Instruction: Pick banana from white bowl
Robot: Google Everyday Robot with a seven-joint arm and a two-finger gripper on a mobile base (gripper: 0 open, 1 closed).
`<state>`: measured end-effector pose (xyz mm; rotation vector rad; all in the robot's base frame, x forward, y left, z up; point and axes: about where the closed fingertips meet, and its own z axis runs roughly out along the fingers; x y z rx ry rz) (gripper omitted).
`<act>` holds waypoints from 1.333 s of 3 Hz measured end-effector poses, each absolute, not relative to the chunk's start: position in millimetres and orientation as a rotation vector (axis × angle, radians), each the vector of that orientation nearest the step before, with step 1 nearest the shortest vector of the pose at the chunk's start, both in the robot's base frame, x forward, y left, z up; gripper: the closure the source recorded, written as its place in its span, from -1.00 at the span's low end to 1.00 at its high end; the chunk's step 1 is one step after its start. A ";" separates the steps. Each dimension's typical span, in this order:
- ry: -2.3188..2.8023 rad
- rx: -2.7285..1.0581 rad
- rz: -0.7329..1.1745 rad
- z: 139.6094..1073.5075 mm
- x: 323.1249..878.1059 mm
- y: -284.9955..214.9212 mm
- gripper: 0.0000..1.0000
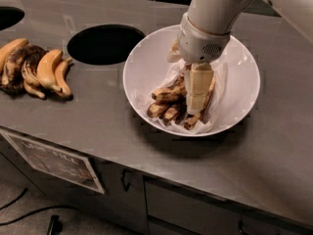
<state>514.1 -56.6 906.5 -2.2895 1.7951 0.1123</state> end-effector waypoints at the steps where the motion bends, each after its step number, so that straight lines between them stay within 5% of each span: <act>1: 1.803 -2.278 0.113 905.1 518.0 -56.8 -0.80; 4: 1.844 -2.244 0.123 896.3 523.3 -66.0 -0.60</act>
Offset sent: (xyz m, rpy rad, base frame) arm 0.0068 -0.0158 -0.0089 0.0080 0.0138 -0.0591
